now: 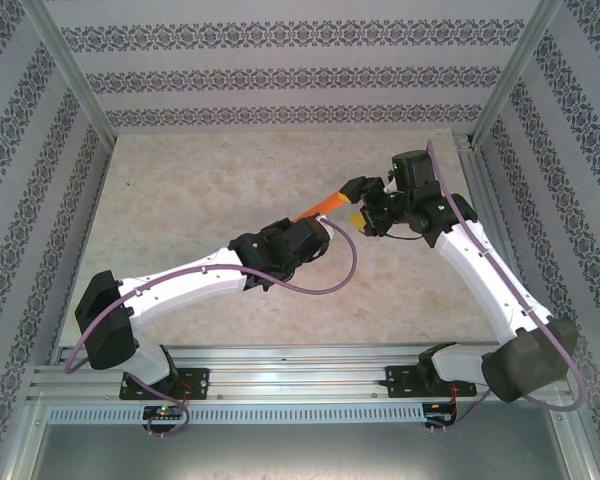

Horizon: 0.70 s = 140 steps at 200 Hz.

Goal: Fold a paper plane with a square sheet of paper (fold left side to right side)
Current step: Turn over the paper at the center of the table.

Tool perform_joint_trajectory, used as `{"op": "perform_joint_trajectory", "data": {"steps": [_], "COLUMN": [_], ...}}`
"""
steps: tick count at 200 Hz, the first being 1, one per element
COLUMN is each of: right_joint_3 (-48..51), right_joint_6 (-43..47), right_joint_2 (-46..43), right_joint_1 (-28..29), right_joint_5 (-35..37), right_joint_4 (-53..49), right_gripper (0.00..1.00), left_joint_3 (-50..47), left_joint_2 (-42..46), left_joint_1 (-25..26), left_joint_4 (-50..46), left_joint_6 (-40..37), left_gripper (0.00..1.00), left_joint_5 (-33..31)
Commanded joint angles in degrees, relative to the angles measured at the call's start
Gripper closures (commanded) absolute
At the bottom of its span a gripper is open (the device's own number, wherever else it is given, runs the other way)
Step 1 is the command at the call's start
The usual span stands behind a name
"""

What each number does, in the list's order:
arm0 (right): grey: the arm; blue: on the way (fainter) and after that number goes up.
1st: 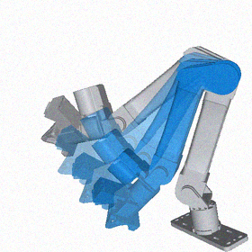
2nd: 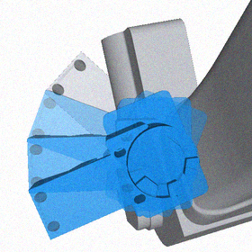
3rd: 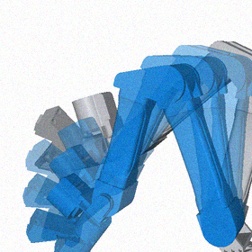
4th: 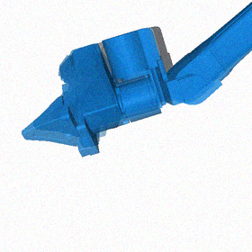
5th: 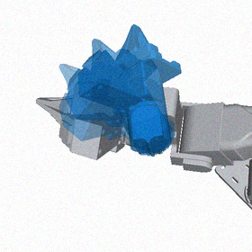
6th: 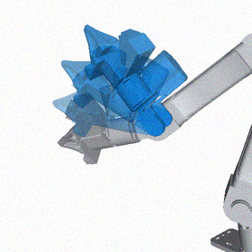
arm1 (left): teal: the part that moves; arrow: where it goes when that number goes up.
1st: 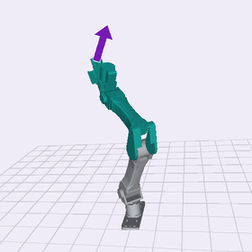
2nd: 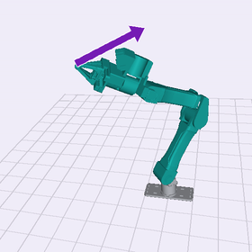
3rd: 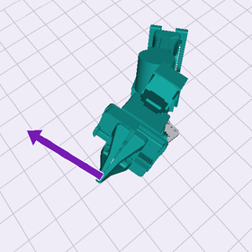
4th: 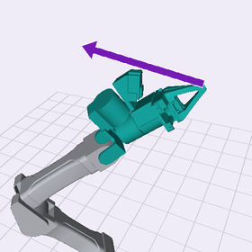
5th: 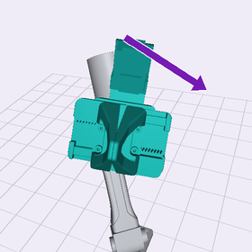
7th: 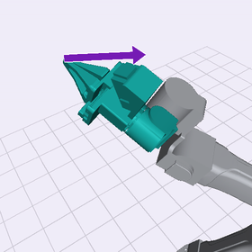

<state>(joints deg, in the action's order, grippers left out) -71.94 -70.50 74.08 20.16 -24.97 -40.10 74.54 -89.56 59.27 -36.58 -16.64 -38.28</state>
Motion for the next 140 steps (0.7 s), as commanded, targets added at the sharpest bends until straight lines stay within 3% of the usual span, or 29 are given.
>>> {"op": "perform_joint_trajectory", "data": {"steps": [1, 58, 98, 140], "right_joint_3": [-1.36, -1.22, -1.45, -1.45], "right_joint_6": [-1.17, -2.64, -2.02, -1.93], "right_joint_2": [0.97, 4.72, 6.77, 7.31], "right_joint_1": [0.79, 2.45, 2.43, 2.28], "right_joint_5": [1.34, 3.12, 3.66, 4.64], "right_joint_4": [2.11, 4.0, 3.72, 4.94], "right_gripper": [0.39, 0.56, 0.62, 0.85], "left_joint_3": [1.83, 1.57, 1.52, 1.15], "left_joint_2": [-0.57, -0.67, -0.74, -1.16], "left_joint_1": [0.94, 1.29, 1.44, 1.84], "left_joint_4": [-0.54, 0.06, 0.27, 0.27], "left_joint_6": [-2.43, -2.34, -2.34, -2.75], "left_gripper": [1.0, 1.0, 1.0, 1.0], "left_joint_5": [-2.9, -2.82, -3.46, -4.83]}}
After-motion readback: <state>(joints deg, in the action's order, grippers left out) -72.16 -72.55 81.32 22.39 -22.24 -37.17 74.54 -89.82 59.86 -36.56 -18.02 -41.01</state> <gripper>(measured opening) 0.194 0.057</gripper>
